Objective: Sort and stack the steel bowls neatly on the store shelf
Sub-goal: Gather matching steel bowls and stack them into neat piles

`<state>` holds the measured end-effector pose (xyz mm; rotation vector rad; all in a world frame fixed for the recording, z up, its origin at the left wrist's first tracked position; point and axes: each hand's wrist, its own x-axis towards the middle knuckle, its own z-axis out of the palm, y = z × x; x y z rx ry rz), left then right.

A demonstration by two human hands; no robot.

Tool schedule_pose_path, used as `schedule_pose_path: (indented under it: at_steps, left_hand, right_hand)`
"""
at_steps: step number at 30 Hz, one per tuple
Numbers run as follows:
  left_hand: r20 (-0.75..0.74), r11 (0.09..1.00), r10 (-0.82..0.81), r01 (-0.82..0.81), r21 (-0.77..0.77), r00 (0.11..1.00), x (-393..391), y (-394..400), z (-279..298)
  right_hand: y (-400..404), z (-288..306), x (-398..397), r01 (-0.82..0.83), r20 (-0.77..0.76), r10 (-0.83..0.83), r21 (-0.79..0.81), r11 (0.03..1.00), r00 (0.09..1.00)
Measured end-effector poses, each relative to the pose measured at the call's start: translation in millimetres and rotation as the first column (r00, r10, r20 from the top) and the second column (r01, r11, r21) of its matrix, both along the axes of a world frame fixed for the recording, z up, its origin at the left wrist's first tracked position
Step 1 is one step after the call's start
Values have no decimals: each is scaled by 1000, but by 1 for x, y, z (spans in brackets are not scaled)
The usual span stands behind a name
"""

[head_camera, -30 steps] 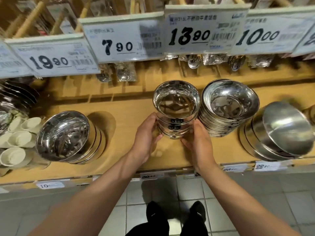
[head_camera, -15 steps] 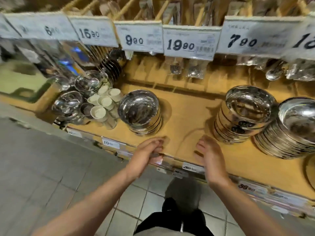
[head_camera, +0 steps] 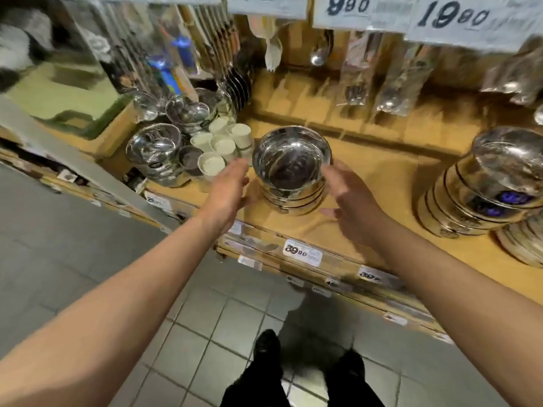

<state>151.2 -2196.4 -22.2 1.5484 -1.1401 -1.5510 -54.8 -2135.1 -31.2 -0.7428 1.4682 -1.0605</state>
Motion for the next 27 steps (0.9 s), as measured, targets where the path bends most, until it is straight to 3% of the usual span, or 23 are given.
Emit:
schedule_pose_path:
  at_steps: [4, 12, 27]
  left_hand:
    - [-17, 992, -122, 122, -22, 992, -4, -14, -5]
    - [-67, 978, -204, 201, -52, 977, 3, -30, -16]
    - [-61, 970, -237, 232, -74, 970, -6, -54, -19]
  right_hand:
    - [0, -10, 12, 129, 40, -127, -41, 991, 991]
    - [-4, -8, 37, 303, 94, -302, 6, 953, 949]
    - [-41, -2, 31, 286, -36, -285, 1, 958, 958]
